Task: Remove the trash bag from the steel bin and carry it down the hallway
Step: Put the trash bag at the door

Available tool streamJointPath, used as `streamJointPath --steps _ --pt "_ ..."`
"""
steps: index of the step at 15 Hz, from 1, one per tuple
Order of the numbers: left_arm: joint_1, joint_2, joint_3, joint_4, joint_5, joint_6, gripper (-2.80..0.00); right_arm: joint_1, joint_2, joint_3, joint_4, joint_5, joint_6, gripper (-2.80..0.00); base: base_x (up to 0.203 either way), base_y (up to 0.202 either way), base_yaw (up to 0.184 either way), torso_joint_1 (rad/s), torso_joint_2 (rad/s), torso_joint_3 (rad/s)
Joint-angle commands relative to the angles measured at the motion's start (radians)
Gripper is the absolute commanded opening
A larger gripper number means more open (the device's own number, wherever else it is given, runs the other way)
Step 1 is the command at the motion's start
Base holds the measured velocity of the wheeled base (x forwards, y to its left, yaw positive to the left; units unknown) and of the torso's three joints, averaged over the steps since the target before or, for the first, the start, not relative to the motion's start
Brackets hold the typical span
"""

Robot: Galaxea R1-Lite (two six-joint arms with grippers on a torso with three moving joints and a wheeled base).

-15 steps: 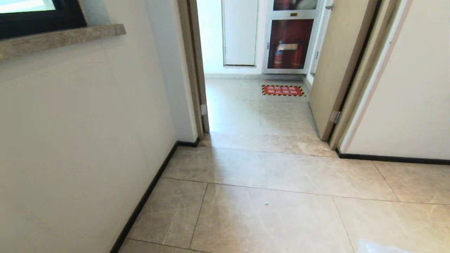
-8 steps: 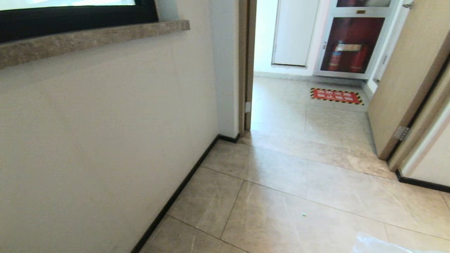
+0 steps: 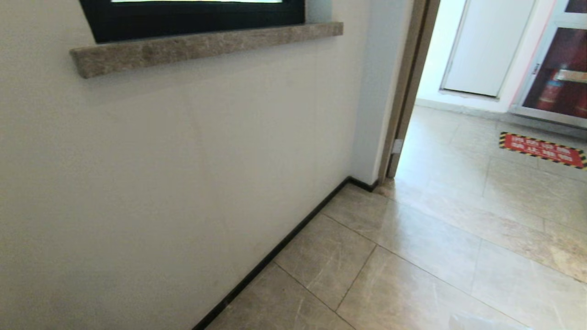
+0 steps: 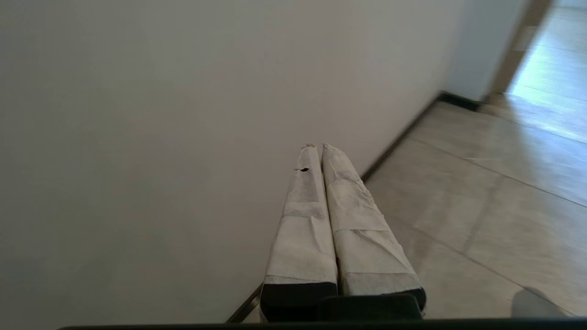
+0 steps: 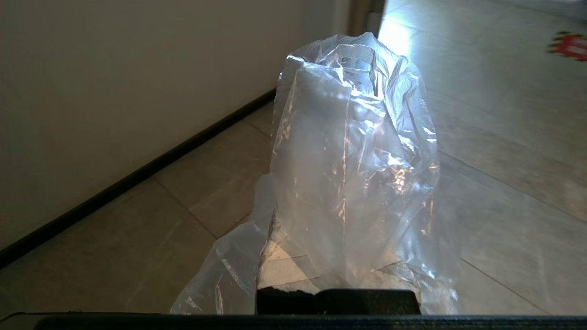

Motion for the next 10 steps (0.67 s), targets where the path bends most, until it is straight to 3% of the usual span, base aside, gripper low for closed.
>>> streamJointPath --steps 1,10 --pt "0.000 0.000 0.000 0.000 0.000 0.000 -2.80 0.000 0.000 0.000 0.000 -0.001 0.001 -2.80 -0.003 -0.007 0.172 0.006 0.00 -0.001" --pt "0.000 0.000 0.000 0.000 0.000 0.001 -2.80 0.000 0.002 0.000 0.000 0.000 0.000 -2.80 0.000 -0.010 0.172 0.001 0.00 0.002"
